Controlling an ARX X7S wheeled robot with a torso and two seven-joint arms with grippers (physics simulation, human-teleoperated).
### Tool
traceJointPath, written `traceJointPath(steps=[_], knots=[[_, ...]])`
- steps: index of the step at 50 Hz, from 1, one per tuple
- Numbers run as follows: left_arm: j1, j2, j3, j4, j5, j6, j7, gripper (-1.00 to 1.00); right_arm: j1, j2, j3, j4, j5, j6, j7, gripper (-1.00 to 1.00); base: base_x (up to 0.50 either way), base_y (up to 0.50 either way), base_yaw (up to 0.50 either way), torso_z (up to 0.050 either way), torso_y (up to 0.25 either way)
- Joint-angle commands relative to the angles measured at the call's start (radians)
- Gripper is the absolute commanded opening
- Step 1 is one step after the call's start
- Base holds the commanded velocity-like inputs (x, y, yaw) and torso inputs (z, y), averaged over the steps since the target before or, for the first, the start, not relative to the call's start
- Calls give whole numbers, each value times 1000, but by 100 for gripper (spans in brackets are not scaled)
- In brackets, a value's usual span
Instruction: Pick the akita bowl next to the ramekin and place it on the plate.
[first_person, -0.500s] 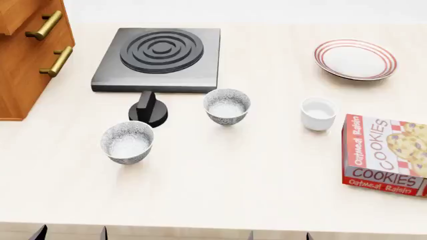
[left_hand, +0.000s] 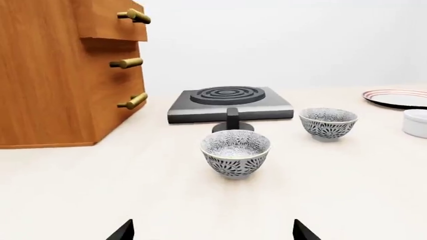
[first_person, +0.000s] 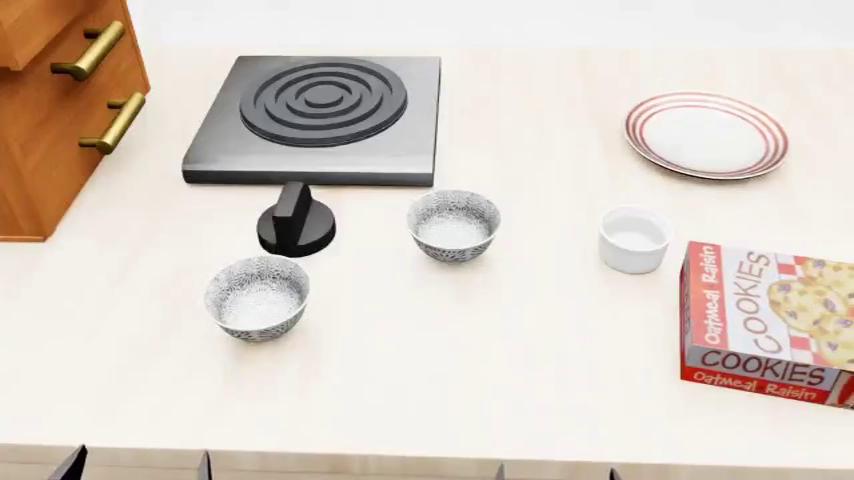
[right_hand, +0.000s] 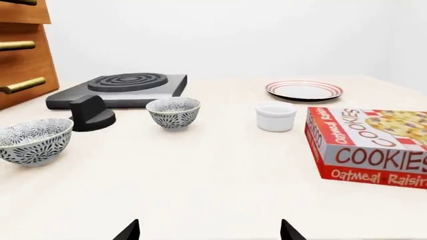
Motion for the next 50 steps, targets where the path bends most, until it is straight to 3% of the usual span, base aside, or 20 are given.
traceJointPath(steps=[1, 9, 13, 29, 47, 50], knots=[[17, 6, -22, 38, 41, 4, -12, 100, -22, -6, 22, -109, 57, 87, -23, 100, 0, 0, 0, 0, 0], [84, -28, 16, 279, 130, -41, -51, 100, -40, 33, -1, -370, 68, 264, 12, 100, 0, 0, 0, 0, 0], [91, -33, 15, 417, 127, -134, -37, 100, -27, 49, -2, -524, 53, 375, 53, 100, 0, 0, 0, 0, 0], [49, -73, 23, 746, 116, -398, 18, 100, 45, 91, -20, -786, 77, 636, 98, 100, 0, 0, 0, 0, 0], [-7, -120, 21, 952, 108, -580, 63, 100, 178, 94, 45, -1029, 210, 979, 125, 100, 0, 0, 0, 0, 0], [-14, -120, 15, 978, 99, -612, 67, 100, 193, 145, 53, -1035, 327, 983, 208, 100, 0, 0, 0, 0, 0]])
